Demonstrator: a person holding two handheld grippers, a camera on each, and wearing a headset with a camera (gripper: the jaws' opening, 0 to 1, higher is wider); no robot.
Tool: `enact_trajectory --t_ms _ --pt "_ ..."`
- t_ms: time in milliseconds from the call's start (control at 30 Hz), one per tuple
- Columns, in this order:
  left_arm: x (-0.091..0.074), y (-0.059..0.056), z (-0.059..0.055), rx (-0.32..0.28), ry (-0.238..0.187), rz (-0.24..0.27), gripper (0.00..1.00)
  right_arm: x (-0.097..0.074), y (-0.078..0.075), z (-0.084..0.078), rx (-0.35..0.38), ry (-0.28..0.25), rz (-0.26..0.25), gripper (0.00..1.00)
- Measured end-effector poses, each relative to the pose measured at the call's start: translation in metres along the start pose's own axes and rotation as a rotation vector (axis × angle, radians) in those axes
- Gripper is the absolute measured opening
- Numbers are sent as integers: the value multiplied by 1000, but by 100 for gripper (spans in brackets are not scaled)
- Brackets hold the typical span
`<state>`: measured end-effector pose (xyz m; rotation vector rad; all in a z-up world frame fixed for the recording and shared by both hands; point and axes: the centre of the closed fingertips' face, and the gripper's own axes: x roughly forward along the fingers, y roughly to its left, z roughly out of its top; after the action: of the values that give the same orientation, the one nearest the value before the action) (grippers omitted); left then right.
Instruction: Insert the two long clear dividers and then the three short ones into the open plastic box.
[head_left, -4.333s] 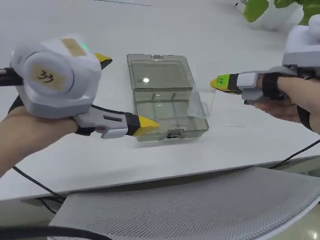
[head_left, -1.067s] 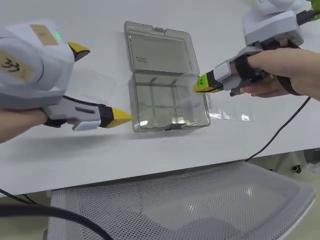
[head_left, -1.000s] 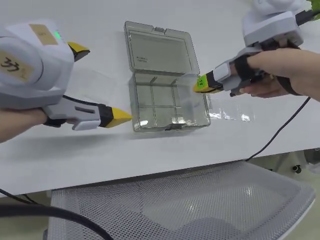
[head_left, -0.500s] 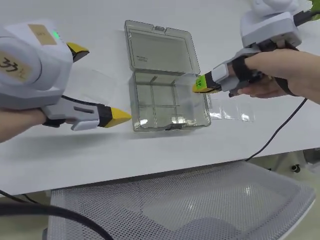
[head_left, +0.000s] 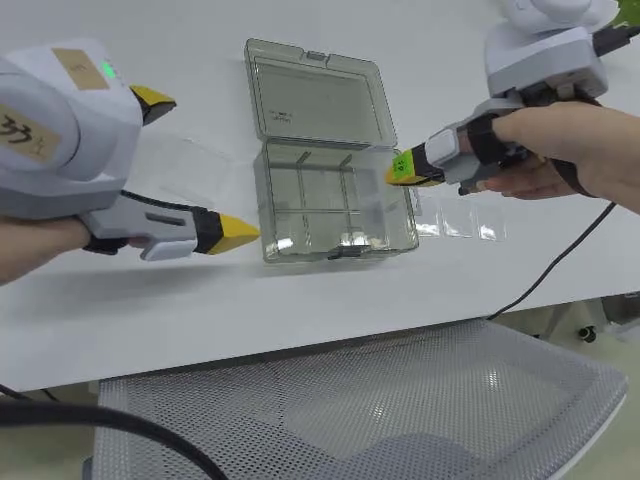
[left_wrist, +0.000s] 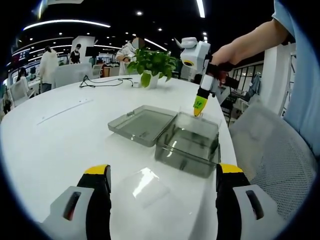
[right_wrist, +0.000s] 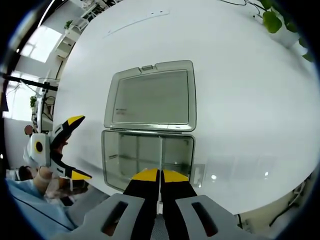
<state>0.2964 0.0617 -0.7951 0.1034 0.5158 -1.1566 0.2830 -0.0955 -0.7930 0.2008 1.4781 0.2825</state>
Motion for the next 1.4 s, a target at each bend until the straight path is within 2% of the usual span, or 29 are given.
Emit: enact_trajectory --t_ms 367,700,1033,1400 --pt "0 0 -2 5 3 2 89 3 9 -2 -7 8 -8 2" --pt "1 -1 0 5 -2 -3 88 5 0 4 -20 16 -22 2" --pt "1 -3 0 11 0 -9 89 4 4 3 -26 19 -28 2" --pt "-2 -1 -3 7 2 -1 88 15 5 3 -52 35 -32 2"
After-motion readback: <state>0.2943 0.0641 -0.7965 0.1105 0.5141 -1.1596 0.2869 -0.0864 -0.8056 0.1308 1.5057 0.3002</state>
